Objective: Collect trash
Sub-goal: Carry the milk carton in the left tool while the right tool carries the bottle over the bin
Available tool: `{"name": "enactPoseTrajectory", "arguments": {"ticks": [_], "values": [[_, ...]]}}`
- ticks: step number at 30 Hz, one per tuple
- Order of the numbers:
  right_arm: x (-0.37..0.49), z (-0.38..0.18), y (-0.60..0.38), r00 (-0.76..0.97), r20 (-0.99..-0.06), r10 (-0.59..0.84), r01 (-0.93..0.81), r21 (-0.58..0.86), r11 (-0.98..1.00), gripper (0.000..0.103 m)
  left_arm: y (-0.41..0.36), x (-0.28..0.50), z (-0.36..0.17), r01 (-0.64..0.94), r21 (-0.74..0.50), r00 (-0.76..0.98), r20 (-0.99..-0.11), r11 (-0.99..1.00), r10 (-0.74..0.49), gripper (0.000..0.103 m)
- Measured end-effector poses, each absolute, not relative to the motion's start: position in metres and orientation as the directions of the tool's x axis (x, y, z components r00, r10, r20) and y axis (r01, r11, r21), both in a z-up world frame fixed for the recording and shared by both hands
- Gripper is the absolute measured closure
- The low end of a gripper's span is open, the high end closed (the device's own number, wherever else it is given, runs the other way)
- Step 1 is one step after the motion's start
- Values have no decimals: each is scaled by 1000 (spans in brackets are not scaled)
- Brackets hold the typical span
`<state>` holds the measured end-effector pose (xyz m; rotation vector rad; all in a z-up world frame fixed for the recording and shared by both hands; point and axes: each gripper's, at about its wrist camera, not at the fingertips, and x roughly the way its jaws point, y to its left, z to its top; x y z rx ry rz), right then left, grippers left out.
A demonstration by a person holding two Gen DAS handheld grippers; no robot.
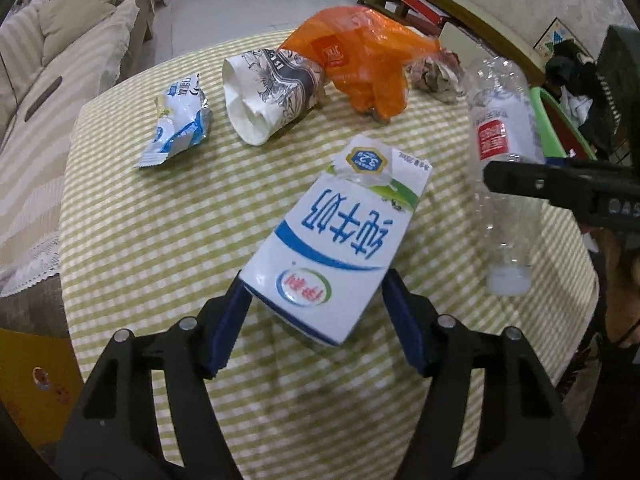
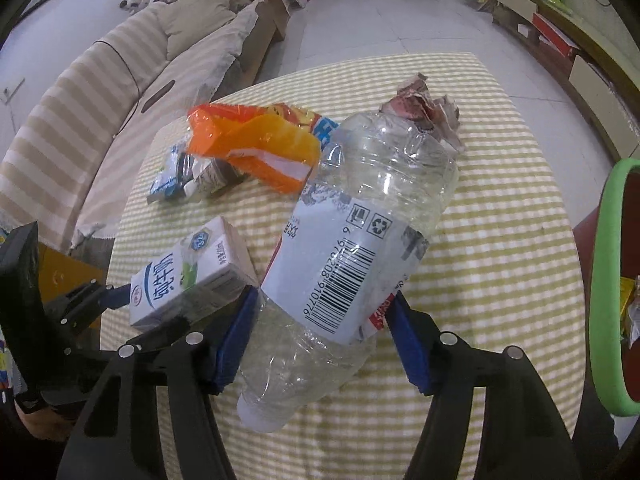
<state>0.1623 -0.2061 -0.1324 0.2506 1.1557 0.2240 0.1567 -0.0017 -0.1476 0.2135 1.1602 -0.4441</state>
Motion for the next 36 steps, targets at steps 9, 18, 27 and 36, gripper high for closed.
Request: {"name": "enactPoseTrajectory", "arguments": {"ticks": [9, 18, 27, 36], "values": [[156, -129, -211, 383, -880, 283, -41, 290, 956, 40, -35, 175, -149, 513, -23, 322, -921, 858, -217, 23], [153, -122, -225, 406, -867, 289, -22, 307, 952, 40, -47, 186, -146, 465, -124, 296, -911, 876, -286, 48], [132, -90, -228, 466, -835, 291, -60, 298, 953, 40, -22, 170, -103, 328, -194, 401, -857, 925, -322, 49], [114, -64, -231, 525, -795, 305, -76, 313, 947, 40, -21, 144, -50, 295, -196, 501, -802, 935, -326, 49]]}}
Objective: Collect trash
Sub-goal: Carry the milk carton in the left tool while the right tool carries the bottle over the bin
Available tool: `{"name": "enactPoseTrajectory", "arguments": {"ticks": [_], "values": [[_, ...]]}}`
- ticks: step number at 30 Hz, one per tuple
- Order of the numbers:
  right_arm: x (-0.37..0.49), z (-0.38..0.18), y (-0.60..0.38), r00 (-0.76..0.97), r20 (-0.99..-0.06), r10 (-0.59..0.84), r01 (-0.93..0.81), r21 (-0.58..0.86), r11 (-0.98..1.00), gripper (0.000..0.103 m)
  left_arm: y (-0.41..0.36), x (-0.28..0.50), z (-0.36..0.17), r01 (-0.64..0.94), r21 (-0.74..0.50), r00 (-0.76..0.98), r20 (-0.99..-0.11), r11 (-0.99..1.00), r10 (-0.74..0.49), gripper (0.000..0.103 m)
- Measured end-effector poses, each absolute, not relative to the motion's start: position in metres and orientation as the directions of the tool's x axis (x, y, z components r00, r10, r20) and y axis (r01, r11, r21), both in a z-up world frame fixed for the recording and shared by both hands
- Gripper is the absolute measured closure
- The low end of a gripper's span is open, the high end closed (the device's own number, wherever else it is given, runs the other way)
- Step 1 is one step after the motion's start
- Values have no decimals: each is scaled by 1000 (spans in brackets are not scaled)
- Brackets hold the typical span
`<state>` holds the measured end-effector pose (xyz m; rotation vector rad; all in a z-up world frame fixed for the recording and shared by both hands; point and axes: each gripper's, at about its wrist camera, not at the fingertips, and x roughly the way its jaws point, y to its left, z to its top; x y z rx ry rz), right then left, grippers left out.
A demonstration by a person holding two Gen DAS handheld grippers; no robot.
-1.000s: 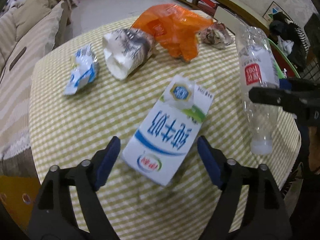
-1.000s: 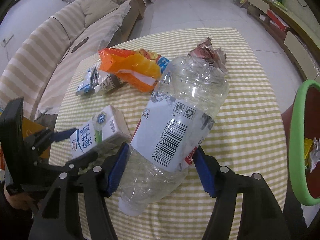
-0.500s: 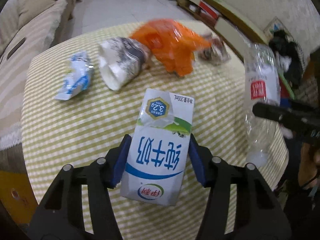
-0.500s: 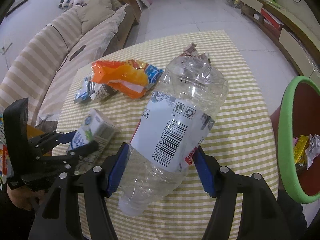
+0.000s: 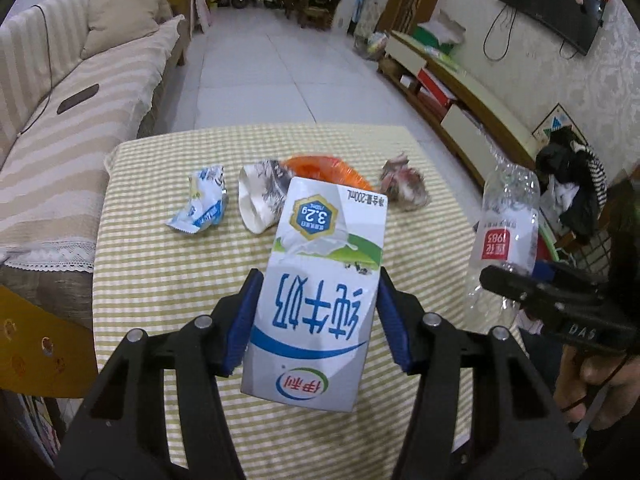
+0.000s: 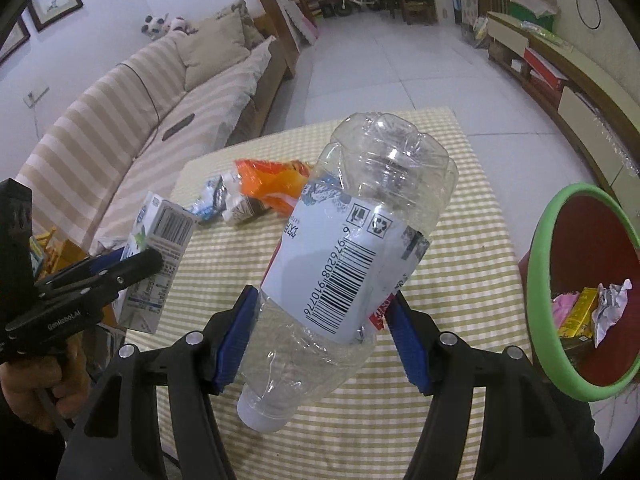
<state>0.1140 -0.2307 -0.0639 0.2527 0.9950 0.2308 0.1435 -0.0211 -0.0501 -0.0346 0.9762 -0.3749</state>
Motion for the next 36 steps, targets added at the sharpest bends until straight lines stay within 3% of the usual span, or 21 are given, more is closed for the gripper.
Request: {"name": "enactPoseTrajectory", "arguments": {"ticks": [14, 36], "values": [[94, -29, -280, 620, -732, 283, -35, 335, 941, 40, -60, 132, -15, 348, -177, 539, -766, 921, -351, 49], [57, -27, -449, 696, -715, 56, 223, 290, 931, 40, -234, 141, -13, 547, -248, 419, -746, 799, -518, 49]]}}
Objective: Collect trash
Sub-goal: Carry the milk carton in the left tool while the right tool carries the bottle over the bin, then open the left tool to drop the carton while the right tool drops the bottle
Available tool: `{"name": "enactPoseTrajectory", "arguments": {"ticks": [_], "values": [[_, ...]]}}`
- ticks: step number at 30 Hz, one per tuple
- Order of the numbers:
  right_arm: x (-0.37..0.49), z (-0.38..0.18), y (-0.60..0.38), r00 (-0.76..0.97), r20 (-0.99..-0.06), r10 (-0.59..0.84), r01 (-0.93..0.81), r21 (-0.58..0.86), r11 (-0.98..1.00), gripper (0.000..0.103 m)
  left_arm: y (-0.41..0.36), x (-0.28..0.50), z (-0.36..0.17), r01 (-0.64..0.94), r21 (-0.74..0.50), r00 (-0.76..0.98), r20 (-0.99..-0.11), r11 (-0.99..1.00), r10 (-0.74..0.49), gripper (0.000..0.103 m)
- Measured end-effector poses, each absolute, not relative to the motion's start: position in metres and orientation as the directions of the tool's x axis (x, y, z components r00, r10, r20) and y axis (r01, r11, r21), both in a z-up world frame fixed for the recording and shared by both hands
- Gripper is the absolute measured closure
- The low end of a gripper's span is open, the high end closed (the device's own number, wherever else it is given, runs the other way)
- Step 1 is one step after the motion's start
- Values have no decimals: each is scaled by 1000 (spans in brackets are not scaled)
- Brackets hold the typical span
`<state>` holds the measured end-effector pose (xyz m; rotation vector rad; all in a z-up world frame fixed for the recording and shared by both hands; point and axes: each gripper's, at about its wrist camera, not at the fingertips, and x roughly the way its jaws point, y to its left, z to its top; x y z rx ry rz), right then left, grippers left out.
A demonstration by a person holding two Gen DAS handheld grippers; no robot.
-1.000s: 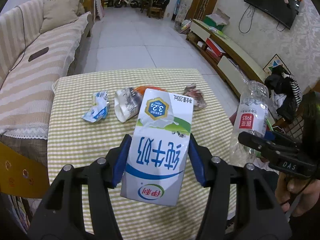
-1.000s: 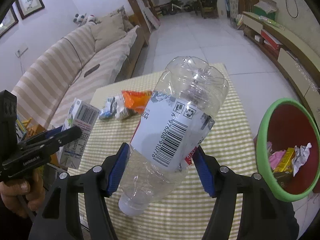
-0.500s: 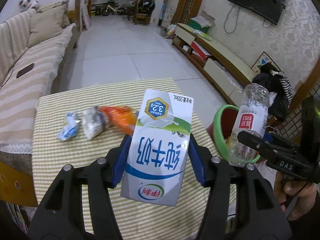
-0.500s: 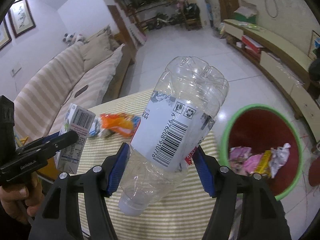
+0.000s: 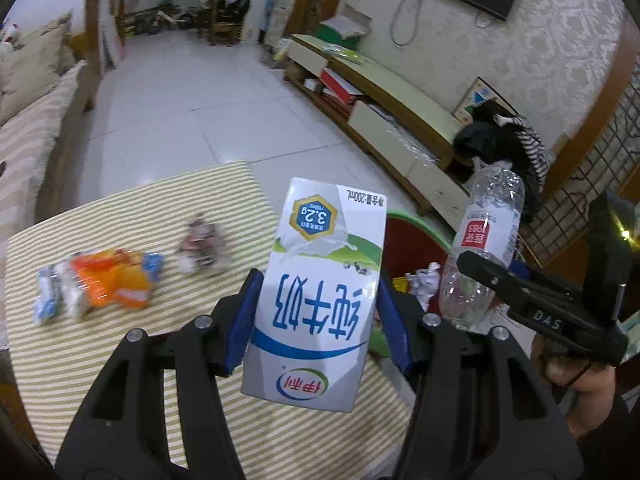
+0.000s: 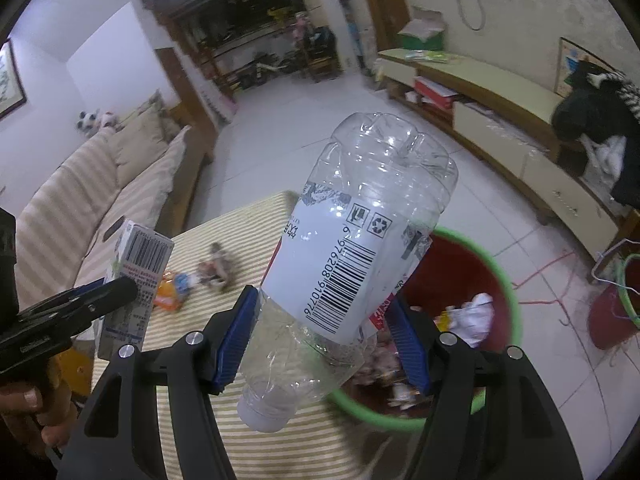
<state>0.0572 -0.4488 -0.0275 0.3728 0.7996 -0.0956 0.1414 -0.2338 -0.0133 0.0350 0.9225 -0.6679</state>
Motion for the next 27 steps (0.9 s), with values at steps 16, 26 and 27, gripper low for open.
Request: {"name": "enactPoseTrajectory", "arguments": {"ticks": [16, 26, 27], "values": [[49, -68, -519, 639, -769, -19, 319, 242, 916, 40, -344, 151, -39, 623, -345, 269, -749, 702, -606, 49], [59, -84, -517, 608, -794, -13, 314, 225, 922, 36, -361, 161, -43, 625, -363, 251, -744, 691, -619, 27], [59, -84, -515, 605, -796, -12, 309, 221, 925, 36, -358, 161, -41, 623, -369, 259, -735, 690, -627, 25]]}}
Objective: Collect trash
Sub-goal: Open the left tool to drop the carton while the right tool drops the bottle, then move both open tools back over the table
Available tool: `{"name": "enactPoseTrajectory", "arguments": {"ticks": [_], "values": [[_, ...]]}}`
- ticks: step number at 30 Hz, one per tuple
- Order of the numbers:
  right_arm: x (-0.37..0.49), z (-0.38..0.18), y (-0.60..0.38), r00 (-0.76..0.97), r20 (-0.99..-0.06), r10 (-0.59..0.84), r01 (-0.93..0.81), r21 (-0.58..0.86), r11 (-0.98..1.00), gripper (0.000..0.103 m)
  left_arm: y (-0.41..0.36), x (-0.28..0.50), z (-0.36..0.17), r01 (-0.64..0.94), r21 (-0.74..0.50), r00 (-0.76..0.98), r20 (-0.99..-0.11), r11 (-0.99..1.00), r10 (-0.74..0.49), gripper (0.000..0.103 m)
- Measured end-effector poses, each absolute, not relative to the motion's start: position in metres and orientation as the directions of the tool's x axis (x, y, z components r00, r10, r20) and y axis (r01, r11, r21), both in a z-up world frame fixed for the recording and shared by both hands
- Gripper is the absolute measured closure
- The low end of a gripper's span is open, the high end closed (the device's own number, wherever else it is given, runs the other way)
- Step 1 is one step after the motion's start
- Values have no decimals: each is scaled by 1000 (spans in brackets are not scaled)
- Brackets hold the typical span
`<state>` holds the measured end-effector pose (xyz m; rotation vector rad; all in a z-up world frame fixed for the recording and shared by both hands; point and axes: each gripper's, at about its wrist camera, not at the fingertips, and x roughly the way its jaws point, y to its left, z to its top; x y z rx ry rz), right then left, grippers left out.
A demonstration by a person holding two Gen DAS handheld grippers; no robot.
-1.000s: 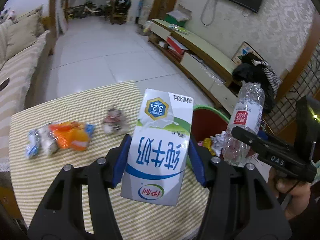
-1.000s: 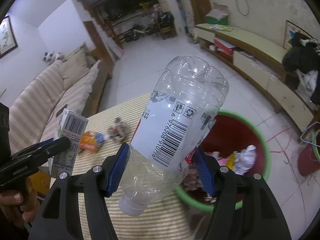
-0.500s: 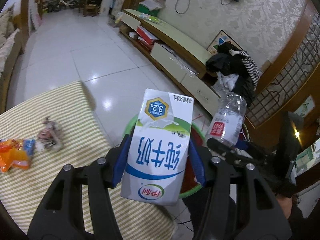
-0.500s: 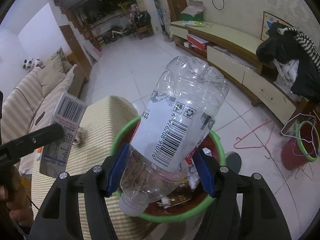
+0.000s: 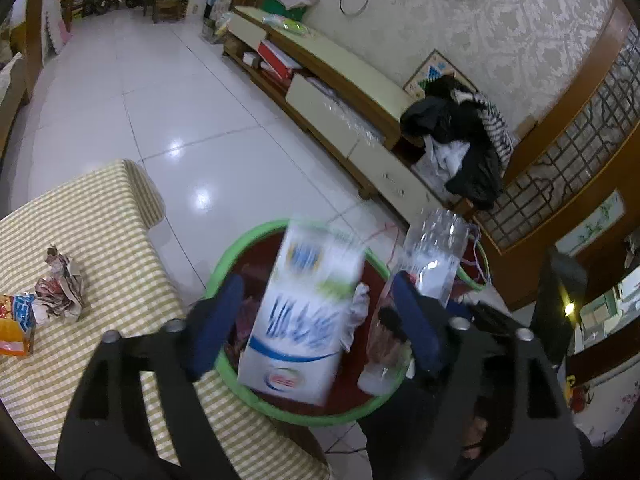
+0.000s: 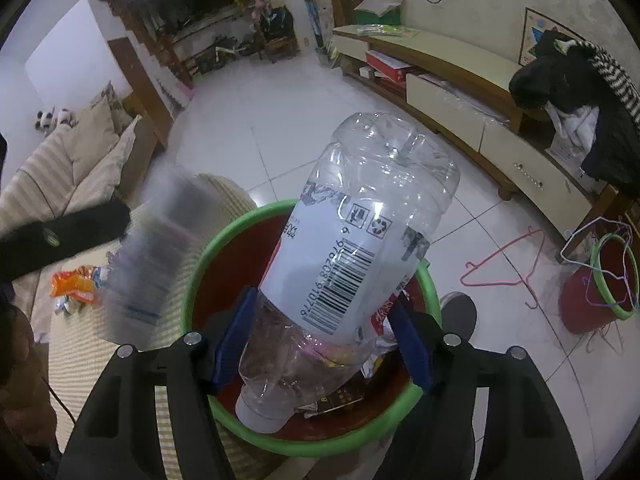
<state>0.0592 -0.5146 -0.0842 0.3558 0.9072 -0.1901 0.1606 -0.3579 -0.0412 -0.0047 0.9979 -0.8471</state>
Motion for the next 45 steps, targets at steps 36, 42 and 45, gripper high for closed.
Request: {"name": "enactPoseTrajectory", "arguments": {"ticks": [36, 42, 45], "values": [[97, -26, -328, 676, -726, 127, 27, 197, 980, 11, -57, 135, 5, 189, -265, 605, -728, 946, -324, 5], [111, -23, -287, 671, -728, 144, -39, 159, 987, 11, -1, 138, -4, 93, -272, 606, -748, 958, -271, 5], [118, -25, -271, 665, -733, 146, -59, 143, 988, 11, 12, 143, -9, 76, -268, 602, -755, 960, -259, 5]]}}
